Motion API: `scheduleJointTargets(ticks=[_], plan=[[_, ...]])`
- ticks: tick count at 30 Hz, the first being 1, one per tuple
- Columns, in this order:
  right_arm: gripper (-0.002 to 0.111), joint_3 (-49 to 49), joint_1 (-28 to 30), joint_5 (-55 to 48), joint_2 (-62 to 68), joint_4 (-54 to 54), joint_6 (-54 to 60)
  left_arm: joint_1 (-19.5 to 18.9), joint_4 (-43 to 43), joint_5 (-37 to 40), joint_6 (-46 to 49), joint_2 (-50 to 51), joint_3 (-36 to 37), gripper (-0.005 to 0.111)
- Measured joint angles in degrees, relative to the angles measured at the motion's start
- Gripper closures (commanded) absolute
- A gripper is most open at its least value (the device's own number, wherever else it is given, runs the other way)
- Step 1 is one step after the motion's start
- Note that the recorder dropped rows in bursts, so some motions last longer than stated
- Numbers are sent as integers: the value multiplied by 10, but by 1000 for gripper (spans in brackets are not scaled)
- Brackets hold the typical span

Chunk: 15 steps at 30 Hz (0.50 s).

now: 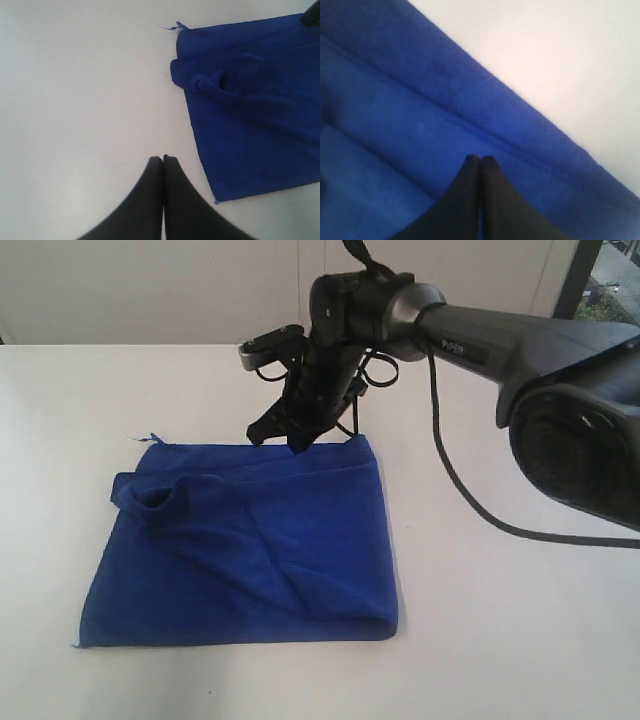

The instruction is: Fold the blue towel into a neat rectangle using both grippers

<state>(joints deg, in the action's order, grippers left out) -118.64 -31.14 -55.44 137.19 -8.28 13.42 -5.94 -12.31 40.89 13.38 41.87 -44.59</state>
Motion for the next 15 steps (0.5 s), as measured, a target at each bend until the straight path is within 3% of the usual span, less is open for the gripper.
scheduleJointTargets(ticks=[15], plan=[[108,8,42,55,33,66,21,0,0,0,0,0,0,107]])
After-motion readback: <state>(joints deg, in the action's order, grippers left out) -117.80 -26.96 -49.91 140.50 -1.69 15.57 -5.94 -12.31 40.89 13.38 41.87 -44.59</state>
